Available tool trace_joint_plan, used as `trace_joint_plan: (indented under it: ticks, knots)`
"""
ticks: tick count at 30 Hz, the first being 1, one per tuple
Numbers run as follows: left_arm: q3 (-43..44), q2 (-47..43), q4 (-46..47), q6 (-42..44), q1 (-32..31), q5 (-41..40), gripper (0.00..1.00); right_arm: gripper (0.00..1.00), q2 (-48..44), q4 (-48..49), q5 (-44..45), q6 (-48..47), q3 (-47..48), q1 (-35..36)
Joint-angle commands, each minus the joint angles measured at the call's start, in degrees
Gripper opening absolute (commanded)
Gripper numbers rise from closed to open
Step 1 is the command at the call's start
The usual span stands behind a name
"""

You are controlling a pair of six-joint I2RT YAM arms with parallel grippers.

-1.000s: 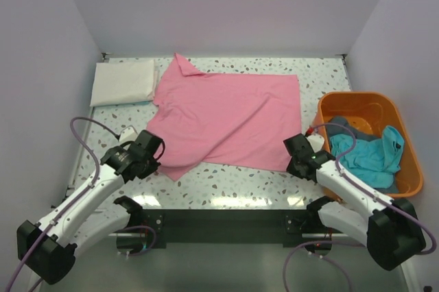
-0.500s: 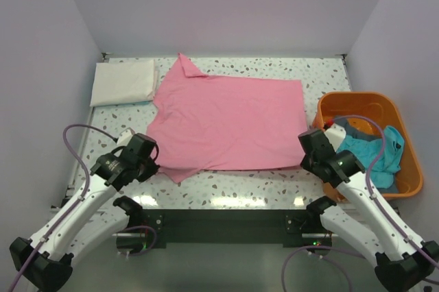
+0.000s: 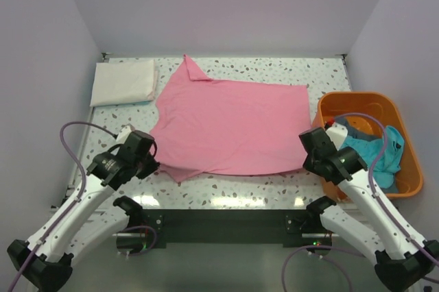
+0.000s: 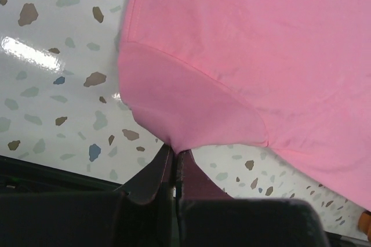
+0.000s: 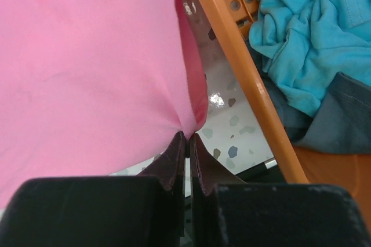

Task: Fold and stack the t-shirts
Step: Fold the tshirt

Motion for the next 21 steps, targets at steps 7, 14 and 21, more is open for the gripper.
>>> trace_joint_plan:
  ticks: [7,14,21]
  knots:
    - [10.0,13.5,12.6,6.8,0.3,-5.5,0.00,0.00,5.4,2.2,5.2,-1.3,2.6,0.1]
    - [17.2,23.2,16.6,10.8,0.8,-10.9,0.00,0.00,12.3,5.1,9.6,-1.5,5.9,0.0]
    - [23.3,31.9,22.7,15.5,3.5,-12.5,0.00,0.00,20.4,8.1,14.3,-3.9,11.8,-0.2]
